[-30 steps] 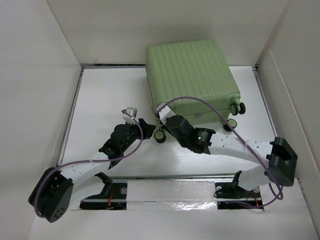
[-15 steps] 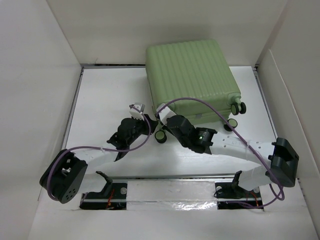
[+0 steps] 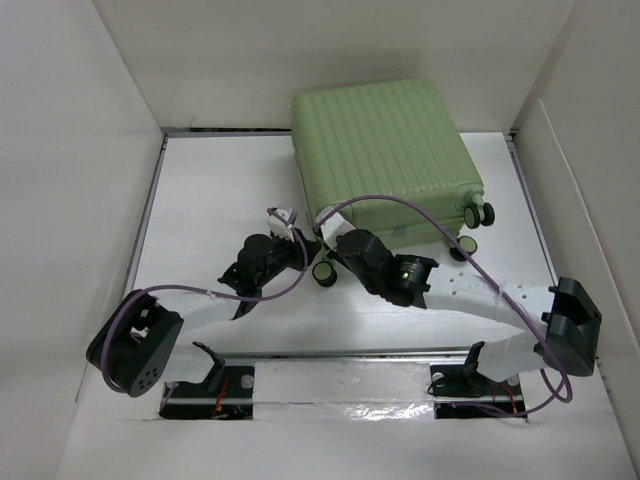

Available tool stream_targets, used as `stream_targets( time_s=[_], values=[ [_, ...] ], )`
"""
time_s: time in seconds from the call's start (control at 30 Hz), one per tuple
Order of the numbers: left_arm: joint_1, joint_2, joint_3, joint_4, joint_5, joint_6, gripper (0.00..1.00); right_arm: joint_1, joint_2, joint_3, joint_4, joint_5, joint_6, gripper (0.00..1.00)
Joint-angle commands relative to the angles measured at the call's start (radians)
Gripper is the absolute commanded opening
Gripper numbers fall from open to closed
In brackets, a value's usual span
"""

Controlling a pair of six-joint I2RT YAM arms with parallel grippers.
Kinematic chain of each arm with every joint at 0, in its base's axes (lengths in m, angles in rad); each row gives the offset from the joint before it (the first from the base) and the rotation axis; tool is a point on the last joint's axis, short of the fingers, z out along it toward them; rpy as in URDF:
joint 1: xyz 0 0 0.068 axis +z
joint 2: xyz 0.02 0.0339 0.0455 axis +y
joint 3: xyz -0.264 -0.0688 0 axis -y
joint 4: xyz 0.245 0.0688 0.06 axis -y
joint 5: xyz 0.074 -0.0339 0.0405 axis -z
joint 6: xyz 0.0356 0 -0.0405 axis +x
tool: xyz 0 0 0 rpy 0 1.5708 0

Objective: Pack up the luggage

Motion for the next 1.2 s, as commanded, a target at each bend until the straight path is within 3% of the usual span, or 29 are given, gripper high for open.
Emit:
stream_targets(
  time_s=[0.0, 0.07, 0.27, 0.33, 0.53, 0.7, 0.83, 0.93, 0.97, 1.03, 1.07, 1.1, 1.17],
  values=[
    [-0.002, 0.011, 0.043, 0.181, 0.055, 0.025, 0.09, 0.006, -0.098, 0.027, 0.201, -0.032, 0.003, 0.11],
    [-0.002, 0.009, 0.038, 0.201, 0.052, 0.028, 0.00, 0.006, -0.105, 0.013, 0.207, -0.036, 0.014, 0.10],
    [-0.002, -0.030, 0.030, 0.180, -0.012, 0.039, 0.00, 0.006, -0.151, -0.045, 0.222, -0.036, 0.051, 0.07],
    [-0.002, -0.043, 0.032, 0.111, -0.116, 0.037, 0.00, 0.006, -0.174, -0.073, 0.225, -0.046, 0.057, 0.01],
    [0.020, -0.054, 0.035, -0.021, -0.404, 0.027, 0.00, 0.006, -0.286, -0.146, 0.217, -0.139, 0.060, 0.00],
    [0.065, 0.029, 0.108, -0.023, -0.501, -0.009, 0.00, 0.063, -0.303, -0.159, 0.193, -0.216, 0.068, 0.00],
    [0.096, 0.057, 0.168, -0.081, -0.587, -0.102, 0.00, 0.105, -0.248, -0.137, 0.225, -0.300, 0.083, 0.00],
    [0.168, -0.018, 0.155, -0.131, -0.564, -0.240, 0.00, 0.144, -0.182, -0.104, 0.282, -0.348, 0.089, 0.00],
    [0.177, -0.102, 0.114, -0.127, -0.560, -0.260, 0.21, 0.153, -0.164, -0.092, 0.296, -0.366, 0.088, 0.00],
    [0.177, -0.216, 0.066, -0.124, -0.566, -0.292, 0.48, 0.162, -0.125, -0.035, 0.325, -0.395, 0.077, 0.00],
    [0.177, -0.345, 0.035, -0.133, -0.572, -0.324, 0.59, 0.173, -0.087, -0.013, 0.335, -0.423, 0.073, 0.00],
    [0.177, -0.410, 0.029, -0.150, -0.575, -0.341, 0.81, 0.187, -0.069, 0.010, 0.343, -0.432, 0.073, 0.00],
    [0.186, -0.580, 0.042, -0.222, -0.574, -0.363, 0.94, 0.199, -0.030, 0.074, 0.369, -0.461, 0.062, 0.20]
  ],
)
